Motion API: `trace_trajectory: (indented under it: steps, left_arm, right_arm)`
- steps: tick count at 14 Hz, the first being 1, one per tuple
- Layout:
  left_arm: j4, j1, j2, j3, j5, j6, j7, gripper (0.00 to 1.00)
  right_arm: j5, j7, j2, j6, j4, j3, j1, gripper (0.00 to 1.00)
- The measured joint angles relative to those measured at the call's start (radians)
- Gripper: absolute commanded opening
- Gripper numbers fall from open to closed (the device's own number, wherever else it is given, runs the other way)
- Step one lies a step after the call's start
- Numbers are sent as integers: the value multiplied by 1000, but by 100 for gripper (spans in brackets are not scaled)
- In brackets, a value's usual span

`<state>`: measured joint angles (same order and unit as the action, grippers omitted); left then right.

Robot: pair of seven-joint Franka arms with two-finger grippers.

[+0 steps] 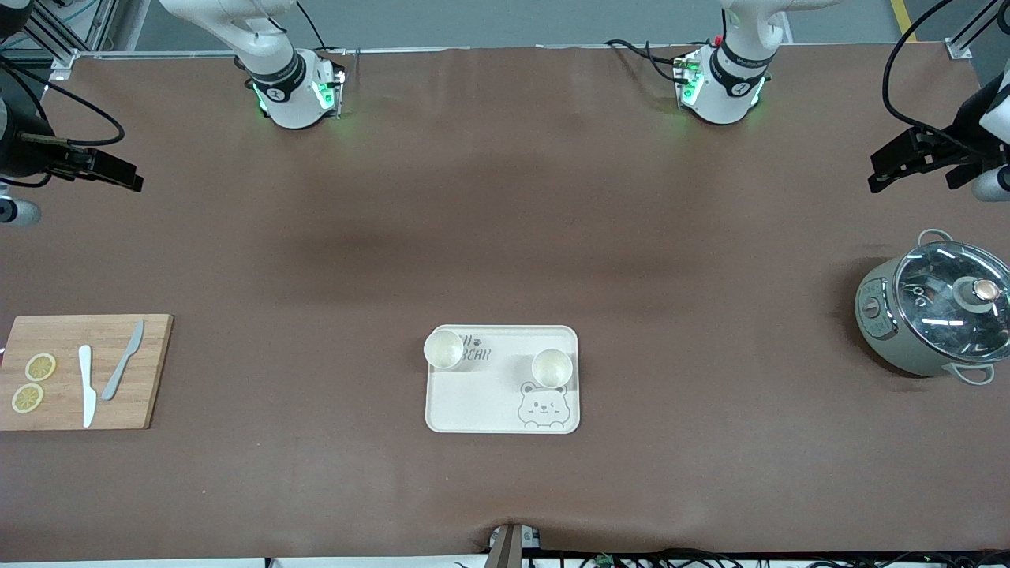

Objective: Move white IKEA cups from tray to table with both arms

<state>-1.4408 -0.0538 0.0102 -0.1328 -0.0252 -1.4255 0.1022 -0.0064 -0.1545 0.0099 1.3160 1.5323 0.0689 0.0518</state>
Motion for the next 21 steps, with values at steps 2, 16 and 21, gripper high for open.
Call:
trace_trajectory:
  steps: [2,16,21]
  left_arm:
    - [0,-1,0,2,0,0,0,100]
    - [-14,90,162,-9,0,-130,116,100]
    - [-17,220,300,-17,0,-318,362,100]
  right_arm:
    - [0,0,0,-1,0,0,0,100]
    - [0,0,0,-1,4,1,-1,100]
    - [0,0,1,-1,4,1,-1,100]
